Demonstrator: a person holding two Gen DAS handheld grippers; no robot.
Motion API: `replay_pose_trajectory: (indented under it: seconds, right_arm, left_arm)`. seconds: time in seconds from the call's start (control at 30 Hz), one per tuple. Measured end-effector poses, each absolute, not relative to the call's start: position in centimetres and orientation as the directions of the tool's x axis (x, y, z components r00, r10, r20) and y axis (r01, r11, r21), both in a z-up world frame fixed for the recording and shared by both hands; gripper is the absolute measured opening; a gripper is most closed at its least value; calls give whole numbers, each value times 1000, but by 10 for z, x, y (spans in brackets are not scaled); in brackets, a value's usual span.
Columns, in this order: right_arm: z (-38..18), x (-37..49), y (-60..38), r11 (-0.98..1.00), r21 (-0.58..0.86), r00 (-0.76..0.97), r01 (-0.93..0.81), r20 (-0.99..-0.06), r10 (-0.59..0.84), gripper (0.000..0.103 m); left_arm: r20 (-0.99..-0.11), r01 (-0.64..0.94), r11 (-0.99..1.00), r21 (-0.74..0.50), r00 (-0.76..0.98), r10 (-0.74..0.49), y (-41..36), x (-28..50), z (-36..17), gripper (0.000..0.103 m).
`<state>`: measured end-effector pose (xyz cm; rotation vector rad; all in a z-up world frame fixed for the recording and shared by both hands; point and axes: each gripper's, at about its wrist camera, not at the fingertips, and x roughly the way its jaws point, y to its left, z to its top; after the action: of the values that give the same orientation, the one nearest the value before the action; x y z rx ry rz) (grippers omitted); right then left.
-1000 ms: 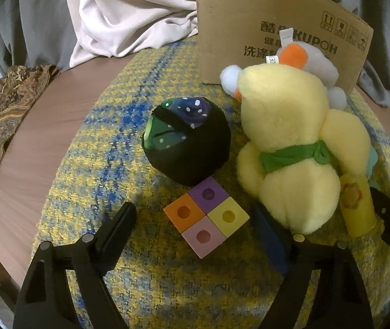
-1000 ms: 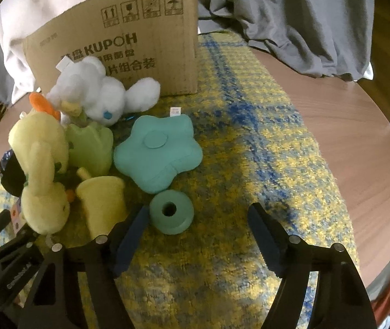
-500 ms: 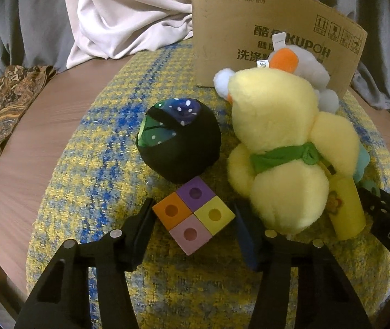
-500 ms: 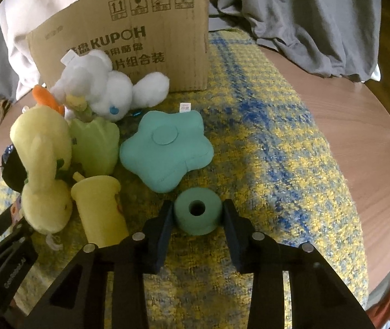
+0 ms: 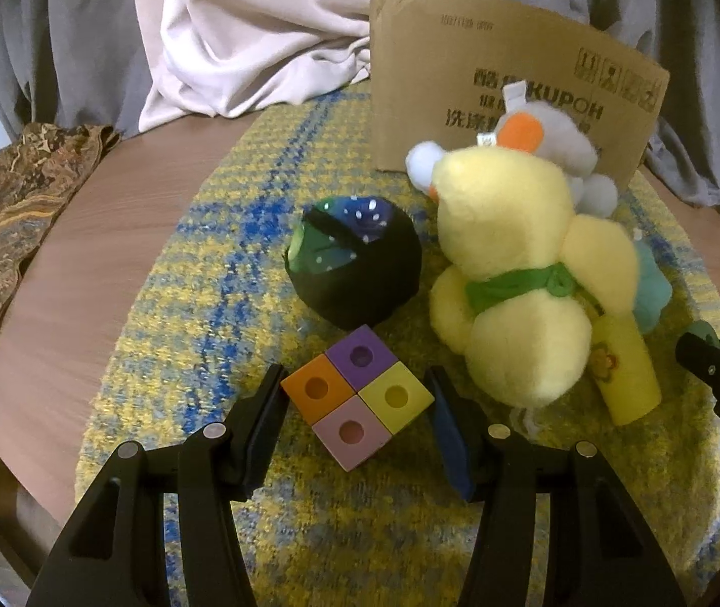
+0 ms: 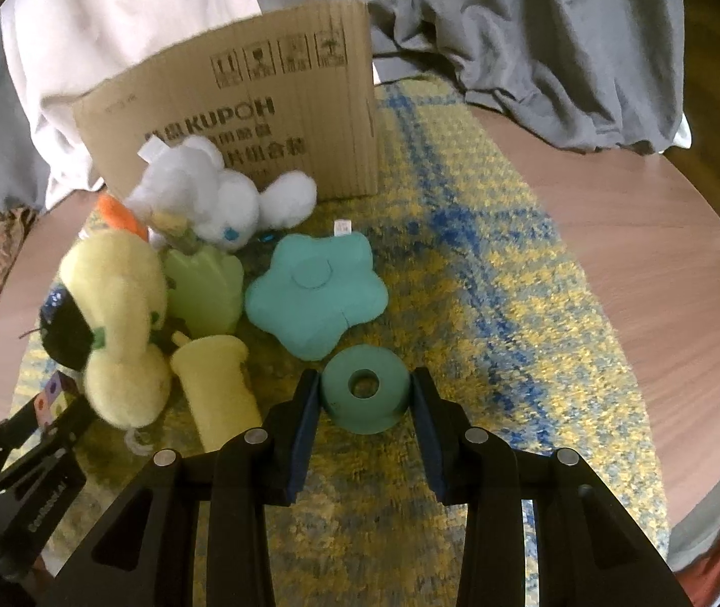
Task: Organize objects
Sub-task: 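Lift the teal ring and cube block and carry both over the cardboard box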
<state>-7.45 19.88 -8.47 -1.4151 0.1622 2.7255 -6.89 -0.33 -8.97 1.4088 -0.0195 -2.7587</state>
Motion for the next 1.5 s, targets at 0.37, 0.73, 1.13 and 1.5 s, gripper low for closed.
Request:
replay_pose_trajectory:
  seconds: [0.37, 0.73, 1.13, 1.5]
  right_arm:
    - [-59, -64, 201, -992, 69, -620, -109, -785, 14, 36]
    - [-17, -62, 201, -992, 68, -684, -106, -729, 23, 36]
    - [27, -76, 200, -994, 66, -734, -84, -679, 17, 36]
    - [64, -97, 195, -996, 58, -773, -74, -634, 21, 36]
  left_arm:
    - [-777, 12, -999, 42, -628, -40, 4, -61, -60, 54]
    - [-741, -22, -999, 41, -672, -16, 11, -72, -20, 54]
    - [-704, -71, -997, 39, -710, 23, 22, -88, 23, 54]
    - [-667, -88, -996, 34, -744, 43, 21, -110, 54, 54]
